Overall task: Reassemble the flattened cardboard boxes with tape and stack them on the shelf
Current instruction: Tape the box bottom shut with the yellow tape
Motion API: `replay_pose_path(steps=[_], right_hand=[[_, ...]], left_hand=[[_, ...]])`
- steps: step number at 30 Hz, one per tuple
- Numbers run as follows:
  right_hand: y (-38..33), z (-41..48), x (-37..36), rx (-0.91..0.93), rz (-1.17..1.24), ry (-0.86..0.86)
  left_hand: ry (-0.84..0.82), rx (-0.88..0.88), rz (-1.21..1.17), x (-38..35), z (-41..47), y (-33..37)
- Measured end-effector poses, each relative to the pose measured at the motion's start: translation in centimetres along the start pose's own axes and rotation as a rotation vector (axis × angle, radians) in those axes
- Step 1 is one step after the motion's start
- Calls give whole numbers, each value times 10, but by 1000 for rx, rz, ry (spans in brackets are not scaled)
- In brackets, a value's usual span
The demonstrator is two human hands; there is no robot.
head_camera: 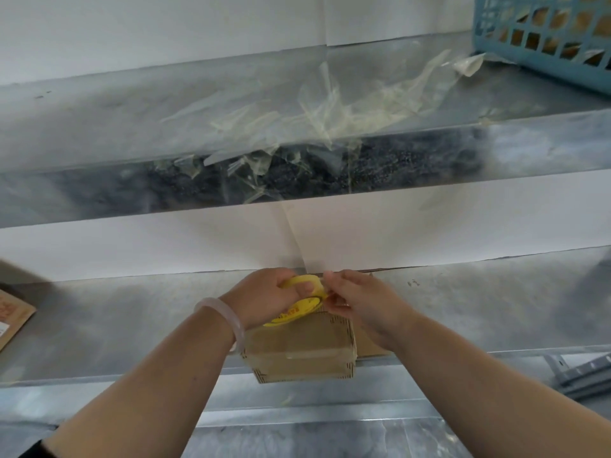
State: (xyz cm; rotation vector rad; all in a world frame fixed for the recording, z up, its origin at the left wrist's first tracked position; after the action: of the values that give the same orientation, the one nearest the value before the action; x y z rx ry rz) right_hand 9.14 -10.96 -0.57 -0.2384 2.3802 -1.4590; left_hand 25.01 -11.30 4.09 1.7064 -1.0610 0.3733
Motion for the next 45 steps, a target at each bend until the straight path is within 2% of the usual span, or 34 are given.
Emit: replay_pose_path(steps=[4,8,12,14,20,25,29,33,35,38,45], right_hand=[[9,7,1,14,-71,67],[17,12,7,4,-8,81],[14,14,8,2,-227,71],[12,12,9,15,-255,81],[2,0,28,66,-161,152],[5,-8,22,-33,151,118],[19,-7,19,-83,139,86],[24,-3,24,-65,195,108],[25,-2,23,-59,193,112],[27,-3,27,-46,196,149],[11,-16,78,77,55,302]], left_hand=[[-38,-23,54,2,-5,-1],[-129,-71,-49,6,-15,-13],[27,-96,-30,15,-18,-18],[89,-89,8,17,-17,-17],[179,60,262,26,-9,-20],[125,46,434,17,3,-3],[77,9,291,20,2,-8],[43,-27,-21,27,-7,-23],[86,-44,-113,31,-9,-30],[139,-54,-95,28,-4,-31],[106,-31,35,19,11,-20]])
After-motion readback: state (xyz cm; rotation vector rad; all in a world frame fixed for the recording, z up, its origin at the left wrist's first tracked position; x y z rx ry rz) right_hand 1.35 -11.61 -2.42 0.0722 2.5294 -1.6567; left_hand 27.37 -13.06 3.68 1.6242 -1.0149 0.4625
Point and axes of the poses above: each hand's wrist, its own z-axis towards the middle knuckle, its own x-axis out of the back of the hand, y = z × x, the point moved 5 cm from there along z, towards the middle knuckle, and after that the axes turned 7 degrees about -y, right-handed, at the moved point
